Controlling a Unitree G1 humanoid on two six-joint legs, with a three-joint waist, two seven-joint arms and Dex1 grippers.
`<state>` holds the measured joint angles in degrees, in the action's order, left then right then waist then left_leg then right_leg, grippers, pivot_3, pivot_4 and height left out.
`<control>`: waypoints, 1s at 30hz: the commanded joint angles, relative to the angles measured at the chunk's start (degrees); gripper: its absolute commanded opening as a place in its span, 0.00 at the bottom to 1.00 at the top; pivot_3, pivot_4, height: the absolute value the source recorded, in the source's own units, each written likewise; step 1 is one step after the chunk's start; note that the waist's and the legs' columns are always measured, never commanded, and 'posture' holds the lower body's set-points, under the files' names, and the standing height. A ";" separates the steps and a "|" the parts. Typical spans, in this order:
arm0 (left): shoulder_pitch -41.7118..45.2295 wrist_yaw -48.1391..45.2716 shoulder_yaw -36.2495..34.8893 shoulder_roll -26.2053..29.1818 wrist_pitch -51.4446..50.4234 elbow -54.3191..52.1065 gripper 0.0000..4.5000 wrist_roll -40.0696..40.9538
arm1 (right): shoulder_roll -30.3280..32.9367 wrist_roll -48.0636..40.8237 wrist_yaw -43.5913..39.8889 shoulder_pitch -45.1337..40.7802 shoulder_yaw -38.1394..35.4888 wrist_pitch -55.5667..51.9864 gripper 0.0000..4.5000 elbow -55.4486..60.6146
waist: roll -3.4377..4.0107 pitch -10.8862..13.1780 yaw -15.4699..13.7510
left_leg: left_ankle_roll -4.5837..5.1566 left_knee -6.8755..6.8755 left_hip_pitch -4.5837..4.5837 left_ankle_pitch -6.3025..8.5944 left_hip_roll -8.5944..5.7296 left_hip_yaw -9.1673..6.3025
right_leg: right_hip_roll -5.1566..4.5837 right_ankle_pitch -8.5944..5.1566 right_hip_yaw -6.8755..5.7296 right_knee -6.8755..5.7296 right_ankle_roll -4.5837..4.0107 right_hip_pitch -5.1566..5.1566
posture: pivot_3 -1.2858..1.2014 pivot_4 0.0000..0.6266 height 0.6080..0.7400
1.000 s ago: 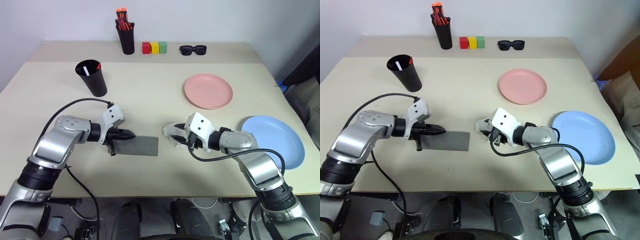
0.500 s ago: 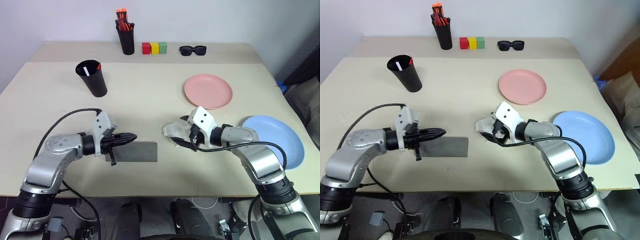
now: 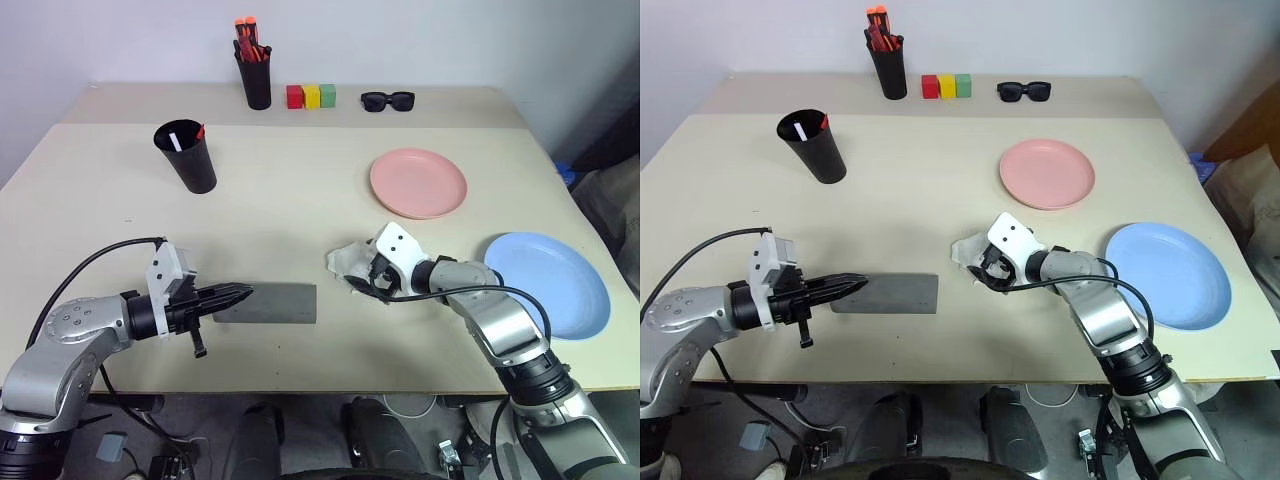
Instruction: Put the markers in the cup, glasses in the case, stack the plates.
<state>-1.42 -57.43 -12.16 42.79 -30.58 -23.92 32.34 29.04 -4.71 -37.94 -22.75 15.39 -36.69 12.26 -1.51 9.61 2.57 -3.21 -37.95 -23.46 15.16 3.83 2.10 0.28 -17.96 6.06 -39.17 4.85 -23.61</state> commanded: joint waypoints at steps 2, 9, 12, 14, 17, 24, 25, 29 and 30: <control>-0.07 0.81 -1.54 0.26 1.41 -1.96 0.00 0.94 | 0.94 -6.05 -4.62 -1.34 -4.39 -0.50 1.00 6.91 | 0.00 0.00 -0.01 | 0.00 0.00 0.00 0.00 0.00 -0.01 | 0.00 0.06 0.00 0.00 0.10 0.00 | 0.52 0.24 1.00; 1.13 2.22 -1.29 -0.67 1.52 -1.67 0.00 2.20 | 0.92 -5.19 -0.35 -9.79 -8.54 -1.80 1.00 -0.89 | 0.00 0.00 0.09 | 0.00 0.00 0.03 0.00 0.01 -0.01 | 0.01 0.06 0.00 0.00 0.10 0.01 | 0.52 0.24 1.00; 1.53 2.74 -0.43 -1.07 1.70 -1.45 0.00 1.87 | 2.32 2.47 3.64 -13.46 -5.14 5.73 1.00 -12.62 | 0.00 0.00 -0.04 | 0.00 0.00 0.03 0.00 0.00 0.01 | 0.00 -0.01 0.00 0.02 -0.02 0.03 | 0.52 0.24 1.00; 2.02 3.34 0.41 -1.54 1.85 -1.20 0.00 1.47 | 3.39 9.09 5.97 -16.51 -1.20 15.18 1.00 -23.25 | 0.00 0.00 0.03 | 0.00 0.00 0.02 0.00 -0.01 0.07 | -0.02 -0.01 0.02 0.06 -0.03 0.02 | 0.52 0.24 1.00; 3.08 4.60 1.29 -2.33 1.37 -1.44 0.00 1.31 | 2.64 13.51 7.50 -20.29 1.55 24.84 1.00 -34.30 | 0.01 0.00 0.17 | 0.01 0.00 0.01 0.00 -0.02 0.22 | -0.04 0.00 0.13 0.07 -0.01 -0.03 | 0.52 0.24 1.00; 1.80 8.20 1.52 -4.03 0.98 -4.49 0.00 2.03 | 0.95 18.81 11.30 -25.13 2.00 35.12 0.69 -49.13 | 0.01 0.01 1.48 | 0.01 0.06 0.01 0.01 0.01 0.20 | -0.03 0.10 0.13 0.05 0.18 -0.05 | 0.52 0.24 1.00; 1.49 8.84 1.69 -4.48 0.87 -5.13 0.00 2.13 | 0.96 19.23 11.60 -25.19 1.79 35.60 0.58 -49.53 | 0.01 0.01 1.50 | 0.01 0.06 0.02 0.01 0.01 0.20 | -0.04 0.10 0.13 0.06 0.18 -0.04 | 0.52 0.24 1.00; 1.55 10.37 2.73 -5.82 0.68 -6.24 0.00 2.15 | 1.19 20.00 11.90 -24.36 0.76 36.26 0.12 -48.28 | 0.02 0.01 1.48 | 0.01 0.06 0.02 0.01 0.01 0.17 | -0.04 0.11 0.13 0.03 0.17 -0.04 | 0.52 0.24 1.00; 1.69 10.66 3.00 -6.11 0.63 -6.42 0.00 2.20 | 1.31 19.94 11.80 -23.92 0.42 36.00 0.01 -47.44 | 0.02 0.01 1.47 | 0.01 0.06 0.02 0.01 0.01 0.17 | -0.03 0.11 0.13 0.03 0.17 -0.04 | 0.52 0.24 1.00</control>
<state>-0.07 -47.29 -9.64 36.81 -29.96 -28.06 33.41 30.04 15.05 -26.73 -46.33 17.57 -1.35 -38.01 -1.49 9.62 4.04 -3.20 -37.90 -23.44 15.17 3.84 2.27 0.25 -17.85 6.19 -39.14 5.03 -23.65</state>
